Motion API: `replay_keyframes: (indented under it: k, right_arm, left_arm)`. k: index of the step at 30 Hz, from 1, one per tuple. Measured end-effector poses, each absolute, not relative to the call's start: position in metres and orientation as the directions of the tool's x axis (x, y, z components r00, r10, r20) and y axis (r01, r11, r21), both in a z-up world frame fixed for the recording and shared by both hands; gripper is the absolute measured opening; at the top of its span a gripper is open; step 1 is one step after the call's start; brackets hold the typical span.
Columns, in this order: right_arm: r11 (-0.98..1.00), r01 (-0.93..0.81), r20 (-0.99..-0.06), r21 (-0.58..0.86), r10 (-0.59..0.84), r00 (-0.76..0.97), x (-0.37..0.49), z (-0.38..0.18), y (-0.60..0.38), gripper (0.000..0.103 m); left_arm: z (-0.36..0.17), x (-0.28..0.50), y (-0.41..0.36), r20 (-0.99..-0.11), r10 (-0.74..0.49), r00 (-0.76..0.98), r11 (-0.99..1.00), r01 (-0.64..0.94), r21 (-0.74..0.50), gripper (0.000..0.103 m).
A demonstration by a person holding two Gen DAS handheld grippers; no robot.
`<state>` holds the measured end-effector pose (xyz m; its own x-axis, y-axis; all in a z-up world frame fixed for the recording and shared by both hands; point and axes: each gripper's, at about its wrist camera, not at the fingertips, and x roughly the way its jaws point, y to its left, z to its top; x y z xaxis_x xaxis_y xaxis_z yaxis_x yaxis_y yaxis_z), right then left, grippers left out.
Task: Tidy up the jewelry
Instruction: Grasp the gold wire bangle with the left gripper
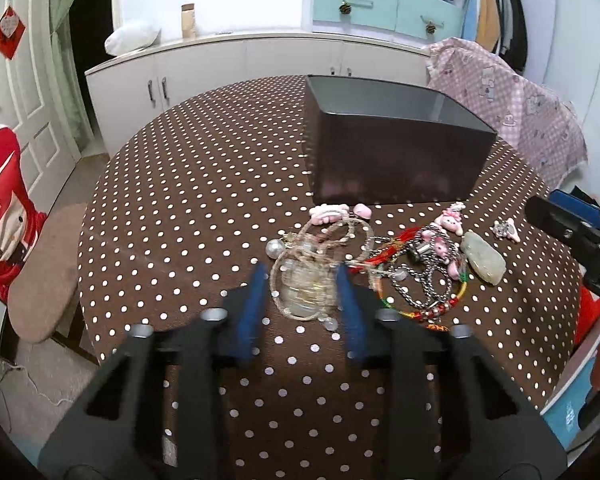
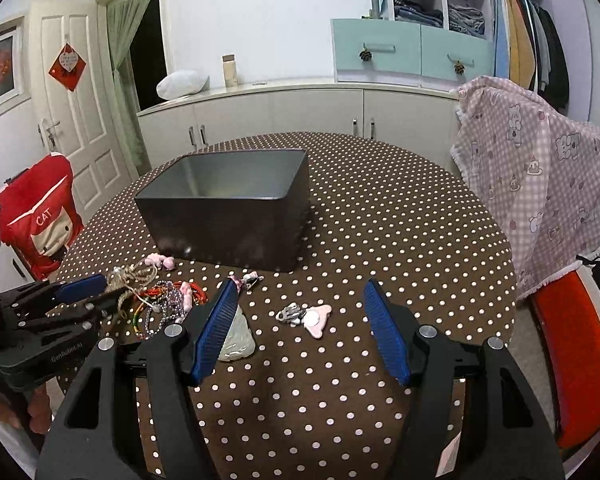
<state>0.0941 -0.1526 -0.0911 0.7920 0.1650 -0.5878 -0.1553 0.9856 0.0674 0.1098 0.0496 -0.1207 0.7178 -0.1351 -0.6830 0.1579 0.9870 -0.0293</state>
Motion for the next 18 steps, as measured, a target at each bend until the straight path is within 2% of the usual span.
replay_keyframes:
  k: [2, 13, 18]
  right_arm:
    - [0.985, -0.157, -0.591, 0.068, 0.167, 0.789, 0.095, -0.092, -0.152, 0.062]
    - [0.983, -0.167, -0.594, 0.079, 0.181, 0.784, 0.093, -0.094, -0.152, 0.062]
    - [0.966, -0.226, -0.588, 0.123, 0.254, 0.768, 0.087, -0.091, -0.146, 0.062]
  left_arm:
    - [-0.121, 0.108, 0.051, -0.674, -0.143, 0.725, 0.986, 0.163, -0.034, 0.025]
    - [-0.108, 0.095, 0.068, -0.594, -0.19, 0.781, 0.982, 0.156, -0.109, 0.024]
    - [-0.096, 0.088, 0.075, -0.559, -0.205, 0.804, 0.979, 0.159, -0.131, 0.025]
